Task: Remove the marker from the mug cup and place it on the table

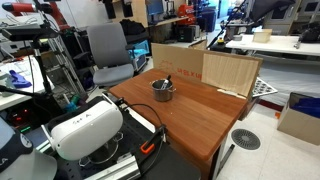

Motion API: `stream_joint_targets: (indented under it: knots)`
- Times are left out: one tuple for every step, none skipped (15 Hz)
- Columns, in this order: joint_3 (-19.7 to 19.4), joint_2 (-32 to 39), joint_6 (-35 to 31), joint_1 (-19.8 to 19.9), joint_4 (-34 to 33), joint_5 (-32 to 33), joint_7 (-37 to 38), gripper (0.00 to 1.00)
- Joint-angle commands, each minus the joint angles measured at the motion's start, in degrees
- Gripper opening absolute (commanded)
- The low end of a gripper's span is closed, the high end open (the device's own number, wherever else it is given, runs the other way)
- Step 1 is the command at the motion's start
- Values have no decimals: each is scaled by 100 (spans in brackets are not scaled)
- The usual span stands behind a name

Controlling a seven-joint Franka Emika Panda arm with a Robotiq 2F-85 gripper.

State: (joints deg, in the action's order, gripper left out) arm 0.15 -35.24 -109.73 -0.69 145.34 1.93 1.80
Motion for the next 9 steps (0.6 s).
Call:
stream_joint_targets:
  knots:
    - [83,2,-100,50,23,96,34,100]
    - [96,24,-111,55,17,114,49,100]
    - [111,78,-99,62,-9,131,68,100]
    - [113,125,-88,61,-30,138,66,100]
    - [116,165,-127,62,-31,147,75,100]
    - [121,229,-137,66,-51,166,85,100]
    - [119,286,-184,73,-65,174,109,100]
    - [113,371,-206,77,-99,176,130,100]
    - [110,476,-258,81,-143,167,163,100]
